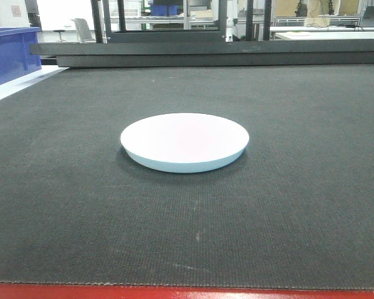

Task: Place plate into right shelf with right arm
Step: 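Move the right gripper above the white plate on the table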

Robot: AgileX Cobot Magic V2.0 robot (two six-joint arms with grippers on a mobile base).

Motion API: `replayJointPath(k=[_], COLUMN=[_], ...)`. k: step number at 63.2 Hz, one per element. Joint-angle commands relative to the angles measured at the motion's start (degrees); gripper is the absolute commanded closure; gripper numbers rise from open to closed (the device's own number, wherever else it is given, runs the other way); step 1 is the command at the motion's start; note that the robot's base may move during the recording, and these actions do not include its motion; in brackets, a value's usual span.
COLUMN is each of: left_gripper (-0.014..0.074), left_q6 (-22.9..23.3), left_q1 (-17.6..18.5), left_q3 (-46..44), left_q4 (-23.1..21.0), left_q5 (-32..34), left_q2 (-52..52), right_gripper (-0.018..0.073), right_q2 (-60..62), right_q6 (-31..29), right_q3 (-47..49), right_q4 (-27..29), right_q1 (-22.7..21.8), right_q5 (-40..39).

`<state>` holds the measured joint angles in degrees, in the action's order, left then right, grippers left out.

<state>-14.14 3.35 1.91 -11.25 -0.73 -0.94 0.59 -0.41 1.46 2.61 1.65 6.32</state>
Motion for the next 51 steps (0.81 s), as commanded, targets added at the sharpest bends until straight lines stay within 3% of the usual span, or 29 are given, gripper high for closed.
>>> replayJointPath(k=[1,12,28,31,38,51], left_gripper=[0.0643,0.0643,0.0643,0.0643,0.0643,0.0643], left_q6=[0.1,0.1,0.1,0.1,0.1,0.1], left_q1=[-0.1,-0.1,-0.1,-0.1,-0.1,-0.1], left_q3=[0.4,0.4,0.4,0.4,0.4,0.4], left_q4=[-0.1,-0.1,-0.1,-0.1,-0.1,-0.1], left_q5=[5.1,5.1,5.1,5.1,5.1,5.1], left_q2=[-0.6,-0.6,-0.6,-0.6,-0.6,-0.6], right_gripper=[0.0504,0.0462,-0.0005,-0.0048,-0.005,-0.0032], right_q2=[-0.7,-12.7,-33.9,-38.1,-48.0,-69.5], right_q6=[-0.6,-0.6,-0.6,-0.6,0.1,9.4], right_q3=[7.6,21.8,34.7,37.9,46.3,65.2], right_q4=[-0.1,-0.1,-0.1,-0.1,-0.2,-3.5], right_q1=[0.0,0.1,0.1,0.2,3.1,15.0], right_q5=[-2.1,10.0,11.4,12.3,17.8,30.6])
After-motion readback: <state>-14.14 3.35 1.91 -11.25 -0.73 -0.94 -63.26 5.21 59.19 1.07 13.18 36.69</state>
